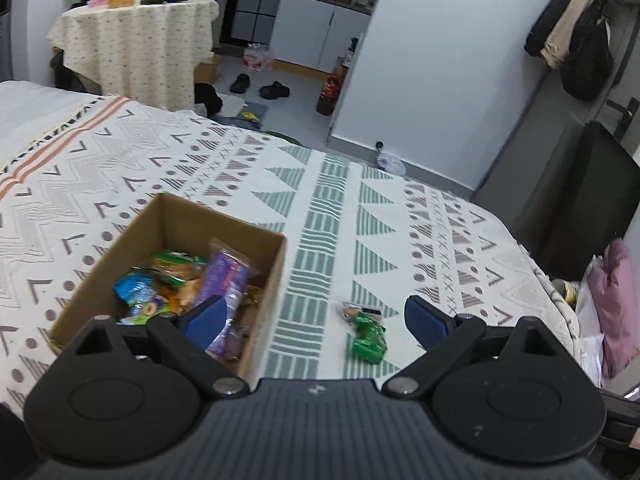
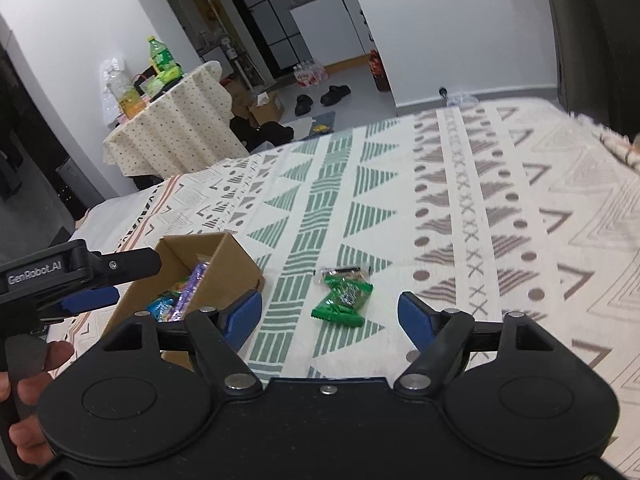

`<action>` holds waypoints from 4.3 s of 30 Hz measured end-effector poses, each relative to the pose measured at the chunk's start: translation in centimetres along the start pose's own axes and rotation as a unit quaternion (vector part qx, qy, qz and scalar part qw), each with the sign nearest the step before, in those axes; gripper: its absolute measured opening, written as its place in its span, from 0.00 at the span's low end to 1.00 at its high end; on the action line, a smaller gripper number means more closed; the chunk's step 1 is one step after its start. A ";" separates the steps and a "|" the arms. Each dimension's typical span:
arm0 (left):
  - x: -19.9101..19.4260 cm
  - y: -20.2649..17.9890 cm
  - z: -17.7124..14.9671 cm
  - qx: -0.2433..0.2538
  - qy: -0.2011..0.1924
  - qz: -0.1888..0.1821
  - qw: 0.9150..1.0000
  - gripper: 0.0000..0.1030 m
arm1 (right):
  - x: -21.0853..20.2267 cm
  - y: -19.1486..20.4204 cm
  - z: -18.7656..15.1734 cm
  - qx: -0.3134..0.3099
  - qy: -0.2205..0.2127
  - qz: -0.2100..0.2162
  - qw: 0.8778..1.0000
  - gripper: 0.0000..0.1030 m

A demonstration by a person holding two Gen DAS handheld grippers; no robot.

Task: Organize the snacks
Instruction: 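Move both tools from the box back to the last snacks, then grasp small wrapped bar with left tool while right tool grasps green candy, then carry wrapped bar with left tool over the box while right tool carries green candy there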

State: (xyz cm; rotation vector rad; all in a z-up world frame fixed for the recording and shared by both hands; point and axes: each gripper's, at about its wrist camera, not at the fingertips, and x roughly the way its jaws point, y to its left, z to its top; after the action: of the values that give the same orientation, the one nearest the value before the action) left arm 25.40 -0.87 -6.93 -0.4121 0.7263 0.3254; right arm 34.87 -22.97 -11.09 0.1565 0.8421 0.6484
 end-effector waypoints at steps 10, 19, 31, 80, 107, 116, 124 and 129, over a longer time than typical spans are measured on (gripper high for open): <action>3.6 -1.4 -0.5 0.003 0.030 0.000 1.000 0.82 | 2.7 -1.3 -0.3 0.019 0.027 0.008 0.999 0.70; 7.5 -1.9 -0.5 -0.005 0.059 -0.002 0.998 0.58 | 6.2 -2.6 -0.1 0.045 0.055 0.013 0.997 0.66; 12.1 -1.7 0.0 -0.026 0.086 -0.001 0.996 0.54 | 11.8 -3.3 -0.2 0.087 0.075 0.020 0.993 0.57; 20.4 -7.4 -3.0 0.066 0.127 0.048 0.989 0.50 | 11.1 -8.7 0.2 0.086 0.082 -0.060 0.991 0.28; 7.8 -3.6 0.4 0.030 0.047 0.055 0.997 0.50 | 4.6 -1.8 2.7 0.026 0.000 -0.012 1.000 0.28; 4.2 -1.3 1.0 0.015 0.025 0.063 0.998 0.50 | 3.0 1.7 2.7 -0.006 -0.023 0.012 1.000 0.28; 1.4 1.5 1.9 -0.006 0.009 0.072 0.997 0.50 | 2.4 4.6 2.5 -0.032 -0.034 0.021 0.999 0.28; 0.0 3.3 2.5 -0.022 0.000 0.073 0.997 0.50 | 2.5 6.2 2.3 -0.043 -0.033 0.028 0.998 0.28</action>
State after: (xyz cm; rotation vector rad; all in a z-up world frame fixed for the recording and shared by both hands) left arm 25.39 3.21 -6.04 -0.4017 0.7524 0.4807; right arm 34.86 -16.32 -8.85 0.1239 0.7468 0.7266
